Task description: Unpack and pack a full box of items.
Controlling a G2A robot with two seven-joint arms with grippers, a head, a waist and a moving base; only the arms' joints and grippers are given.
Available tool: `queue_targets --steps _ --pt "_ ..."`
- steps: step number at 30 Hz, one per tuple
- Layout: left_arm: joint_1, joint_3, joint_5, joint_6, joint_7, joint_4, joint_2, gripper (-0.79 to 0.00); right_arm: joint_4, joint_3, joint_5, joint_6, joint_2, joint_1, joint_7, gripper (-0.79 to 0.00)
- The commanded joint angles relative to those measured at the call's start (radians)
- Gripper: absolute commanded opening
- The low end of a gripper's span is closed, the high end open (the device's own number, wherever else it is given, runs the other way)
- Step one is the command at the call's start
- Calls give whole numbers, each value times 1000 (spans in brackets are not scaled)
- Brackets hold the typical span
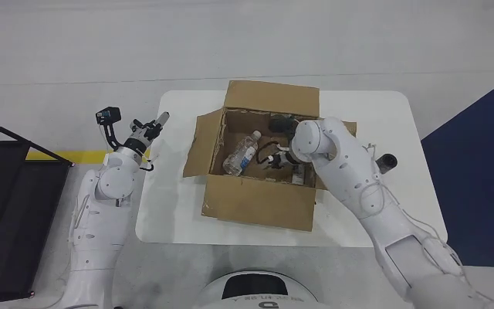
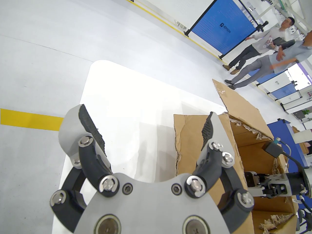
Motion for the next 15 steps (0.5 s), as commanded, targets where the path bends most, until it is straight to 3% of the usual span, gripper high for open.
queue_targets --steps 1,3,4,9,15 --pt "0 0 0 0 0 0 0 0 -22 -1 -9 -13 1 -6 -23 -65" --pt "0 0 0 0 0 0 0 0 -64 5 -21 -29 5 -26 -65 -71" --pt "0 0 0 0 0 0 0 0 -85 11 -33 -21 8 -39 -71 -12" --pt "0 0 0 0 0 0 0 0 -178 37 -125 40 26 -94 -39 0" --pt "0 0 0 0 0 0 0 0 -111 26 -153 32 20 -83 -30 0"
